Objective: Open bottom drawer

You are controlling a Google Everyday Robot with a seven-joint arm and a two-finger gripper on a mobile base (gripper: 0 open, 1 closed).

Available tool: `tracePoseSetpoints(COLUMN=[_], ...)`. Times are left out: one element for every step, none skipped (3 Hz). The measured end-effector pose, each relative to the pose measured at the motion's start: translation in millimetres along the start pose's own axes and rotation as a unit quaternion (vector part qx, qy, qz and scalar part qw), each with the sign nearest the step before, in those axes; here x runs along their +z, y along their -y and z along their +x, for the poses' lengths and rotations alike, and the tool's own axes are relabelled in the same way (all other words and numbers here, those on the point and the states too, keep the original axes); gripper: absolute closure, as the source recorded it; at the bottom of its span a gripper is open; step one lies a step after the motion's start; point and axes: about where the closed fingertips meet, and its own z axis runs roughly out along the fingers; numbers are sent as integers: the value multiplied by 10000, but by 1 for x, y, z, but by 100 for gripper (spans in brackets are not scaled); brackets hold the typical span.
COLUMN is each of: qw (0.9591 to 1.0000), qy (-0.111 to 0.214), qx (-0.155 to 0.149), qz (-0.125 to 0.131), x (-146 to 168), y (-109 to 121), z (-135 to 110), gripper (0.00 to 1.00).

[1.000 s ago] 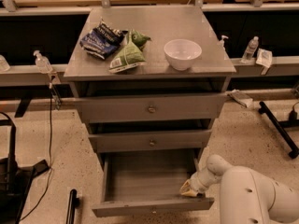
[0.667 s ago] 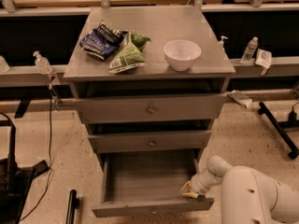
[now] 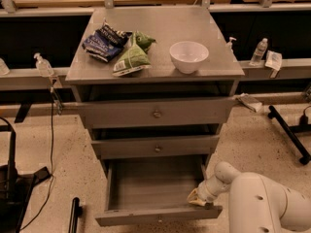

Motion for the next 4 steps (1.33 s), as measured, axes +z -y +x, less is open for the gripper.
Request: tracePoseSetpoints(qw=[10000,10000,10000,10000], qy=[0,0,0,1], qx=[0,0,0,0], qz=[0,-1,-2,-3], x=[0,0,1,1], y=[1,2,2,2], z=[0,-1,-2,-2], gripper=[100,84,61,38])
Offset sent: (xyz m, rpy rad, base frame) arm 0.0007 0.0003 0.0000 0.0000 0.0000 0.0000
